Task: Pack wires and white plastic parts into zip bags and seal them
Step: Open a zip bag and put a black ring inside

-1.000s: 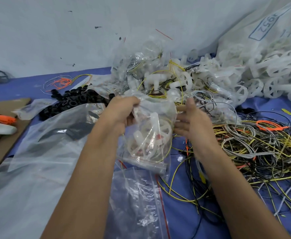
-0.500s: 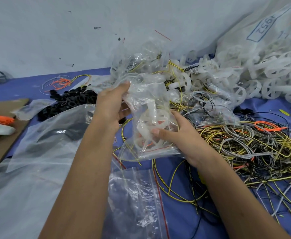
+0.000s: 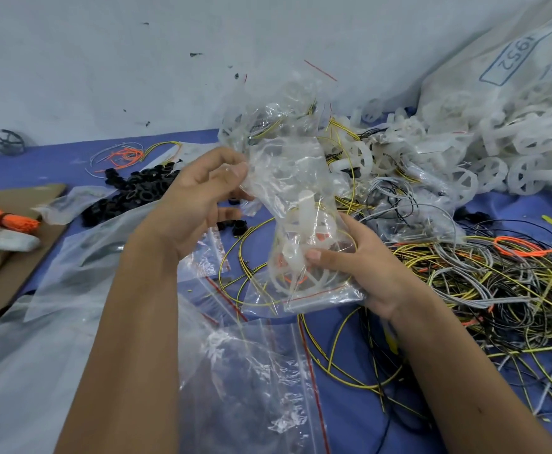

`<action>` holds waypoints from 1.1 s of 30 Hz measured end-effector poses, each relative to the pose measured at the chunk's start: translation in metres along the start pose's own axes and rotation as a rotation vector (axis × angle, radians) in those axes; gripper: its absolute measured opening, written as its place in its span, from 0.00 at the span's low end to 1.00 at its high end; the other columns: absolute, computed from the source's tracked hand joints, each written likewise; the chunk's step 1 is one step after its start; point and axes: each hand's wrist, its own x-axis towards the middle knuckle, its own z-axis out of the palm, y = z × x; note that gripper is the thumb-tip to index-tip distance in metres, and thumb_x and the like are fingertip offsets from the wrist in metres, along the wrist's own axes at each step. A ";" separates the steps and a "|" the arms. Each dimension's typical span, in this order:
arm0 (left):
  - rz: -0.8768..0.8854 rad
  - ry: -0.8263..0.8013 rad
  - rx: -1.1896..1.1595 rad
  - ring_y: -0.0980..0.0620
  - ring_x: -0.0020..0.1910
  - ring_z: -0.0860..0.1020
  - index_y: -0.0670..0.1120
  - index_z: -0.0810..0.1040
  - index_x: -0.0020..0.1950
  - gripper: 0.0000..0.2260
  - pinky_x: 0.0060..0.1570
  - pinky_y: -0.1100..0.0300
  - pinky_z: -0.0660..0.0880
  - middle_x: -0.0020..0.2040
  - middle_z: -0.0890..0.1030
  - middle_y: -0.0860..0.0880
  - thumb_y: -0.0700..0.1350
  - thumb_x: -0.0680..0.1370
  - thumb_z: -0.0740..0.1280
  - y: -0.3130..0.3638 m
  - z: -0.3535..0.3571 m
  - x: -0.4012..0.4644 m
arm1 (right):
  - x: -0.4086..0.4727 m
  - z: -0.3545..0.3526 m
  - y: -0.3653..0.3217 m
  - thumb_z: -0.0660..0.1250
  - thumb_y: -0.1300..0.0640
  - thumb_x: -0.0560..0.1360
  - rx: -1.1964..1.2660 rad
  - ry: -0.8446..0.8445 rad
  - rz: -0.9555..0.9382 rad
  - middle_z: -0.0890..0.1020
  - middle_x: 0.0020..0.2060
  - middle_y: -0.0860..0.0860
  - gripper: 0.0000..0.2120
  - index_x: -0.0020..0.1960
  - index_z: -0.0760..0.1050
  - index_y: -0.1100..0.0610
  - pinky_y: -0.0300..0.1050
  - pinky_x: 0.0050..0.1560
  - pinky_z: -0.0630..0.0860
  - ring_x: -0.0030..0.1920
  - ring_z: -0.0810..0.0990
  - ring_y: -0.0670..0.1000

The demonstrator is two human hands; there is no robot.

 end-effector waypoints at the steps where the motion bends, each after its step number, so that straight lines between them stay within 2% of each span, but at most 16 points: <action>1: -0.010 0.002 0.034 0.50 0.46 0.79 0.50 0.76 0.48 0.05 0.37 0.63 0.76 0.50 0.77 0.44 0.50 0.77 0.68 -0.002 -0.001 0.001 | 0.000 0.001 0.000 0.79 0.61 0.67 0.002 0.003 0.010 0.85 0.57 0.59 0.31 0.67 0.75 0.54 0.52 0.48 0.83 0.55 0.85 0.62; 5: -0.051 0.019 0.085 0.51 0.42 0.80 0.49 0.75 0.44 0.08 0.34 0.63 0.75 0.49 0.74 0.42 0.48 0.82 0.68 -0.012 -0.006 0.003 | 0.000 0.005 -0.003 0.80 0.46 0.65 0.027 0.062 0.072 0.86 0.55 0.55 0.32 0.65 0.76 0.54 0.53 0.46 0.83 0.53 0.86 0.60; 7: -0.066 0.041 0.096 0.53 0.39 0.81 0.50 0.75 0.42 0.11 0.33 0.62 0.75 0.44 0.76 0.45 0.46 0.85 0.64 -0.018 -0.006 0.005 | 0.000 0.006 -0.002 0.82 0.48 0.64 -0.025 0.082 0.074 0.86 0.55 0.54 0.33 0.64 0.75 0.55 0.53 0.46 0.84 0.53 0.86 0.59; 10: -0.053 0.184 0.118 0.54 0.33 0.79 0.52 0.77 0.41 0.13 0.29 0.63 0.74 0.39 0.79 0.50 0.46 0.85 0.63 -0.025 -0.007 0.009 | -0.002 0.007 -0.001 0.83 0.57 0.64 -0.134 0.046 0.084 0.87 0.54 0.54 0.31 0.64 0.75 0.53 0.52 0.43 0.84 0.51 0.87 0.59; 12: -0.026 0.265 0.169 0.54 0.31 0.76 0.50 0.77 0.42 0.12 0.27 0.63 0.74 0.38 0.79 0.49 0.46 0.86 0.63 -0.027 -0.011 0.010 | -0.003 0.004 -0.004 0.82 0.59 0.65 -0.166 -0.024 0.094 0.86 0.54 0.54 0.31 0.65 0.75 0.52 0.50 0.43 0.84 0.51 0.87 0.59; 14: -0.005 0.293 0.189 0.52 0.32 0.77 0.50 0.76 0.41 0.13 0.27 0.62 0.74 0.39 0.80 0.47 0.46 0.86 0.63 -0.027 -0.015 0.009 | -0.004 0.000 -0.008 0.81 0.60 0.68 -0.144 -0.130 0.107 0.85 0.58 0.56 0.31 0.68 0.74 0.52 0.52 0.48 0.83 0.55 0.86 0.60; 16: -0.012 0.278 0.110 0.49 0.35 0.81 0.49 0.77 0.42 0.12 0.30 0.60 0.78 0.42 0.83 0.45 0.45 0.86 0.62 -0.025 -0.015 0.006 | -0.007 -0.003 -0.011 0.79 0.58 0.71 -0.138 -0.231 0.114 0.84 0.60 0.57 0.30 0.70 0.74 0.53 0.54 0.54 0.82 0.58 0.84 0.60; 18: -0.057 0.206 -0.056 0.43 0.42 0.86 0.45 0.81 0.47 0.12 0.33 0.54 0.81 0.46 0.85 0.42 0.45 0.86 0.61 -0.020 -0.013 0.005 | -0.009 -0.002 -0.010 0.78 0.48 0.71 -0.167 -0.244 0.087 0.84 0.59 0.57 0.28 0.68 0.76 0.54 0.50 0.51 0.83 0.56 0.85 0.59; 19: -0.087 0.154 -0.124 0.41 0.44 0.86 0.44 0.82 0.47 0.13 0.34 0.52 0.82 0.48 0.86 0.40 0.45 0.85 0.61 -0.018 -0.013 0.004 | -0.008 0.001 -0.010 0.77 0.42 0.71 -0.178 -0.201 0.055 0.84 0.58 0.57 0.29 0.66 0.77 0.55 0.49 0.51 0.83 0.55 0.85 0.58; 21: -0.174 0.085 -0.166 0.39 0.44 0.86 0.43 0.83 0.46 0.12 0.36 0.50 0.83 0.52 0.85 0.36 0.47 0.83 0.63 -0.019 -0.011 0.004 | -0.003 0.004 -0.007 0.70 0.36 0.72 -0.169 -0.042 -0.017 0.84 0.59 0.58 0.31 0.65 0.77 0.58 0.56 0.58 0.82 0.58 0.84 0.61; 22: -0.216 0.076 -0.138 0.40 0.42 0.86 0.41 0.80 0.47 0.11 0.36 0.50 0.83 0.52 0.82 0.34 0.48 0.81 0.66 -0.022 -0.010 0.004 | 0.000 0.005 -0.006 0.68 0.34 0.72 -0.133 0.042 -0.033 0.84 0.59 0.59 0.33 0.65 0.76 0.58 0.59 0.60 0.81 0.59 0.83 0.62; 24: -0.271 0.032 -0.031 0.42 0.38 0.85 0.40 0.75 0.52 0.14 0.39 0.50 0.84 0.47 0.77 0.36 0.50 0.77 0.69 -0.029 -0.009 0.002 | 0.005 0.006 -0.006 0.67 0.35 0.72 -0.037 0.145 -0.021 0.85 0.57 0.57 0.32 0.66 0.73 0.55 0.58 0.56 0.82 0.55 0.85 0.61; 27: -0.320 -0.056 0.078 0.38 0.45 0.84 0.39 0.76 0.57 0.19 0.53 0.41 0.81 0.50 0.76 0.38 0.54 0.76 0.69 -0.035 -0.010 -0.001 | 0.007 0.005 -0.002 0.70 0.39 0.73 -0.040 0.254 0.003 0.87 0.51 0.57 0.27 0.64 0.75 0.56 0.51 0.45 0.85 0.48 0.87 0.58; 28: -0.308 -0.071 0.089 0.40 0.44 0.83 0.40 0.77 0.54 0.18 0.53 0.43 0.81 0.48 0.77 0.39 0.54 0.76 0.69 -0.035 -0.010 -0.001 | 0.007 0.005 0.000 0.70 0.41 0.74 -0.046 0.281 0.006 0.87 0.49 0.57 0.24 0.61 0.77 0.58 0.52 0.43 0.85 0.45 0.87 0.58; 31: -0.227 -0.089 0.076 0.53 0.34 0.80 0.47 0.79 0.42 0.08 0.39 0.56 0.82 0.39 0.79 0.51 0.50 0.77 0.69 -0.033 -0.009 0.000 | 0.008 0.005 0.002 0.69 0.46 0.79 -0.043 0.350 -0.014 0.86 0.42 0.58 0.15 0.48 0.83 0.59 0.55 0.44 0.84 0.39 0.84 0.57; 33: -0.184 -0.090 0.054 0.55 0.33 0.81 0.45 0.79 0.42 0.08 0.36 0.60 0.80 0.37 0.80 0.51 0.49 0.77 0.69 -0.033 -0.011 0.001 | 0.008 0.004 0.002 0.69 0.51 0.80 -0.056 0.396 -0.048 0.84 0.38 0.57 0.12 0.43 0.84 0.58 0.57 0.46 0.82 0.37 0.82 0.56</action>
